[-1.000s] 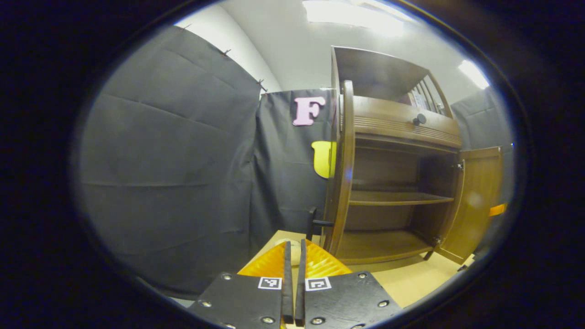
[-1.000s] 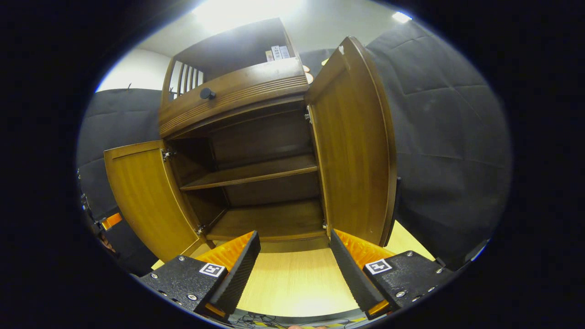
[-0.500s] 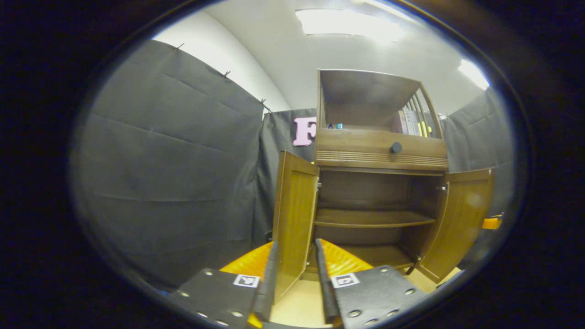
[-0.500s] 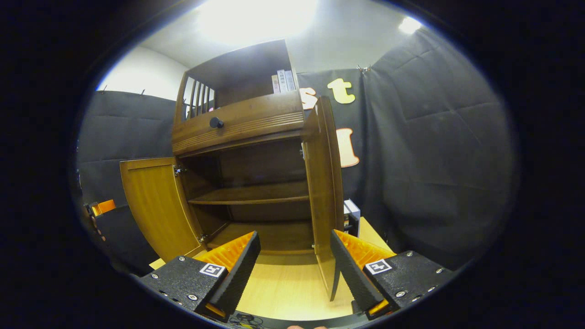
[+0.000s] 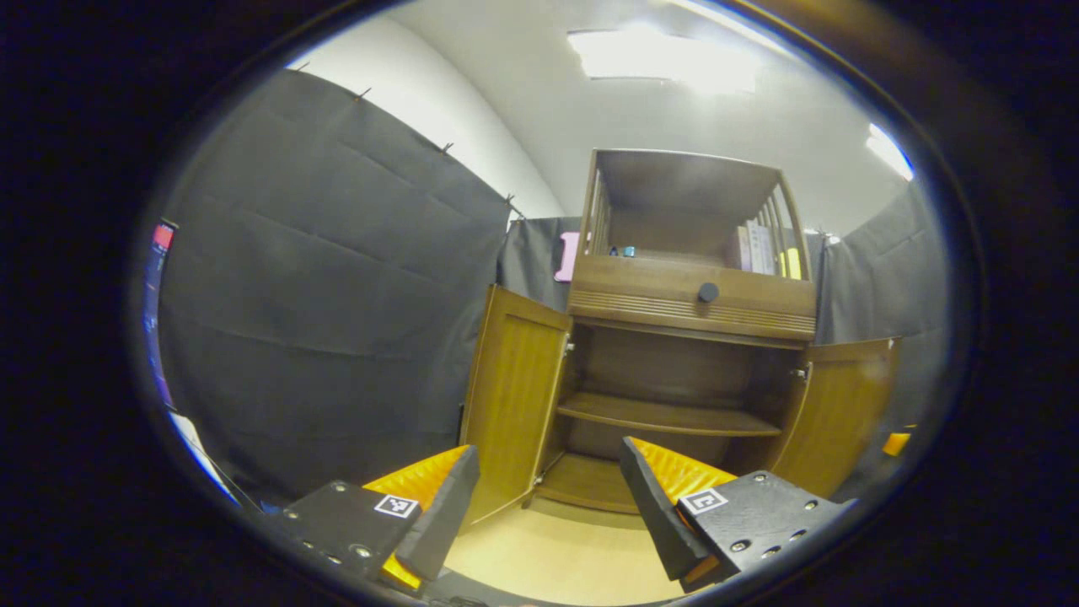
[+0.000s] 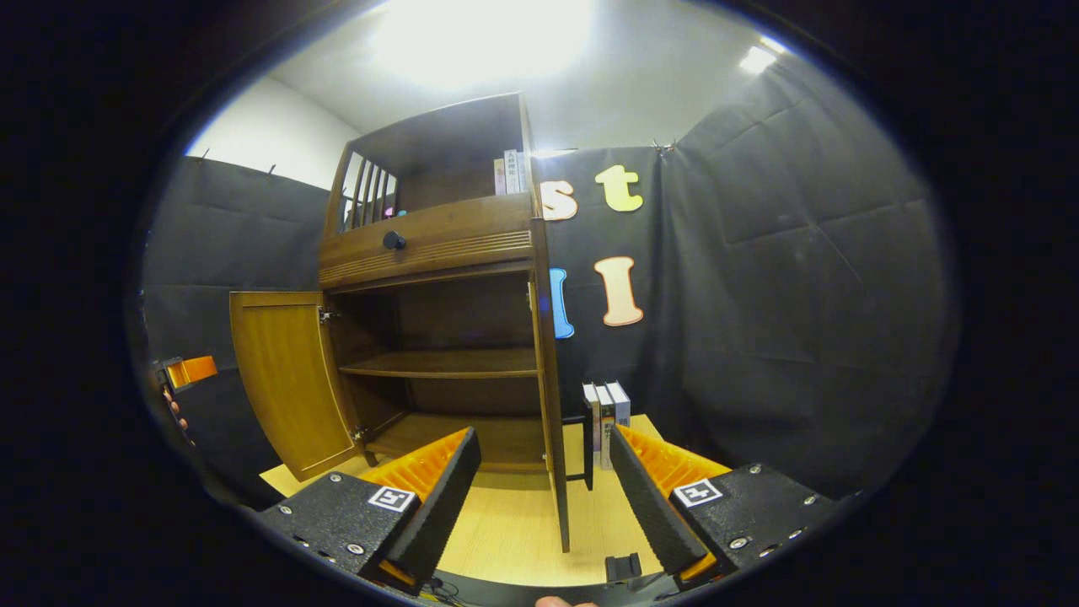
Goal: Open the right door of the double-door shoe cabinet with the right hand, and open the left door with the left hand.
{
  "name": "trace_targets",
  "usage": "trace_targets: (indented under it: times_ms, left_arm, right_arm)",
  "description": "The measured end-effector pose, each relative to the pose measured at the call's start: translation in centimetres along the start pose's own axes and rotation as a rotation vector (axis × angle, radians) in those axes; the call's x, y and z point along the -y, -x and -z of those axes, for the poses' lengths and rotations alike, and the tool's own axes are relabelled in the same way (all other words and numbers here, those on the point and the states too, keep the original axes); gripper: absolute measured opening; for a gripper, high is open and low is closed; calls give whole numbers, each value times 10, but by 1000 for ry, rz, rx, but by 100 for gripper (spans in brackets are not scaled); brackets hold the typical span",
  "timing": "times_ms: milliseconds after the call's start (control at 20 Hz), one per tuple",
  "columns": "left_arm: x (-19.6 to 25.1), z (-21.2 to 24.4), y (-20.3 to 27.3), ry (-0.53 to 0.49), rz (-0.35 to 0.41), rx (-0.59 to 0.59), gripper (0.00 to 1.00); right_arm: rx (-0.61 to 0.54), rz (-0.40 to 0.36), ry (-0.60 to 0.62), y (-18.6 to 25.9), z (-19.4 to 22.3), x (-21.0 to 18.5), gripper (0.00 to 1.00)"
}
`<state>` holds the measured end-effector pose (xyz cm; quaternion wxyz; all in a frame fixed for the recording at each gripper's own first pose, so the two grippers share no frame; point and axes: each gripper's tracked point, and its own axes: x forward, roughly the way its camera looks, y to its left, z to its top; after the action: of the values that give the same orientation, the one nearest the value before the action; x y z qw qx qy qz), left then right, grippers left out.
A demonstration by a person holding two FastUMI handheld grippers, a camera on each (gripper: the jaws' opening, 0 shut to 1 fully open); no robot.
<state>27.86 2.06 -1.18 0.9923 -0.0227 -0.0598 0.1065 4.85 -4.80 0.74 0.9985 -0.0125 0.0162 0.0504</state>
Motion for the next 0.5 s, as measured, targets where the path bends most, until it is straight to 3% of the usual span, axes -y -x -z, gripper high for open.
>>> trace_targets:
  times_ms: [100, 150, 450, 500]
  left_arm:
    - [9, -6, 5, -40, 17, 8, 95]
    - [11, -8, 7, -54, 15, 11, 100]
    - [10, -17, 19, -48, 42, 47, 100]
    - [13, -12, 20, -62, 47, 44, 100]
  right_arm:
    - [3, -30, -10, -1, -4, -4, 95]
    - [9, -34, -6, -2, -7, -4, 91]
    - [-3, -50, -4, -8, 6, -25, 95]
    - [0, -49, -2, -9, 9, -27, 91]
